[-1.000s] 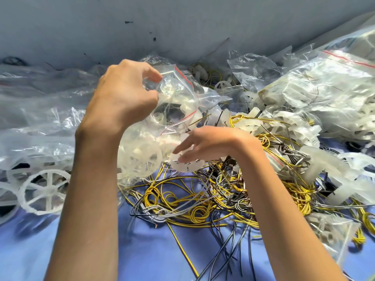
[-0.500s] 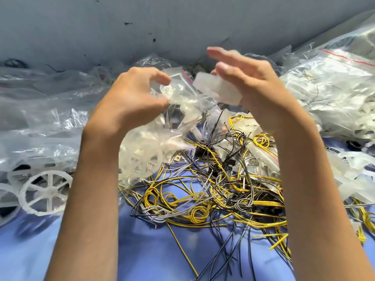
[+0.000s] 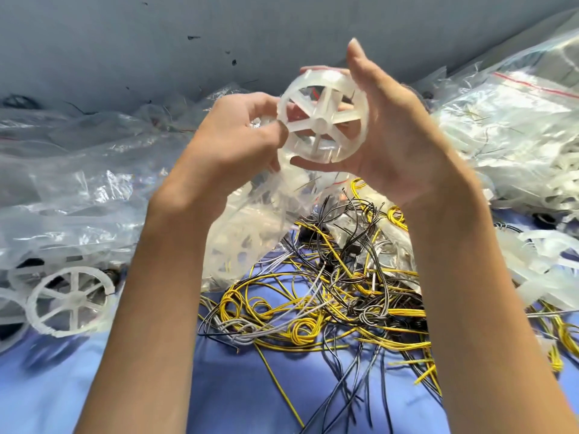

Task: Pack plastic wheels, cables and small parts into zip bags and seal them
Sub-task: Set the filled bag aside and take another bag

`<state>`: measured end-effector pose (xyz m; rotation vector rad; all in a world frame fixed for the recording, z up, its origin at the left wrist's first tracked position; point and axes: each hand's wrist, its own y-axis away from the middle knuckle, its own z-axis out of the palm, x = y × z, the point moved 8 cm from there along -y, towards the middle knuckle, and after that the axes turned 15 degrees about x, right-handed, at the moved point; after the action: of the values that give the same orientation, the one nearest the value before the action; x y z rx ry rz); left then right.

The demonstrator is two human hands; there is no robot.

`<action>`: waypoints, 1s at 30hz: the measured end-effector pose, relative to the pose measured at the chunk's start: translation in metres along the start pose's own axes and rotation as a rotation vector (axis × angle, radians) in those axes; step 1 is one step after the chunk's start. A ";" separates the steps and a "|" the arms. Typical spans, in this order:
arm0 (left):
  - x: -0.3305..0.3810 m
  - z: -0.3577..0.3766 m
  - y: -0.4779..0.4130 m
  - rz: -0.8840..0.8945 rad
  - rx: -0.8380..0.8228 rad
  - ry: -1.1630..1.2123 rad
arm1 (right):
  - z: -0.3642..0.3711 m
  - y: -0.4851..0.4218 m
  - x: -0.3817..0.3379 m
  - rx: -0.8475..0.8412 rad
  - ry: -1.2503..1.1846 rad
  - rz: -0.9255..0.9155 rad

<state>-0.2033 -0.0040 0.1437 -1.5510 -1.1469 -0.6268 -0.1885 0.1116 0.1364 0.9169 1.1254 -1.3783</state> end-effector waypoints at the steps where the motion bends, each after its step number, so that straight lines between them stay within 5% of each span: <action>1: -0.001 -0.001 -0.001 -0.018 0.011 0.015 | 0.000 0.000 0.002 -0.021 -0.002 0.022; 11: 0.001 -0.002 -0.002 -0.047 0.072 0.001 | -0.009 -0.012 0.013 0.149 0.538 -0.099; 25: 0.002 -0.013 -0.004 -0.026 0.163 -0.008 | 0.006 -0.007 0.015 -0.045 0.731 -0.253; 30: 0.001 -0.028 -0.008 -0.001 0.293 0.015 | 0.009 -0.005 0.001 0.054 0.874 -0.448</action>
<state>-0.2051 -0.0304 0.1568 -1.2942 -1.1719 -0.4477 -0.1933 0.1024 0.1383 1.4288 2.0528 -1.3780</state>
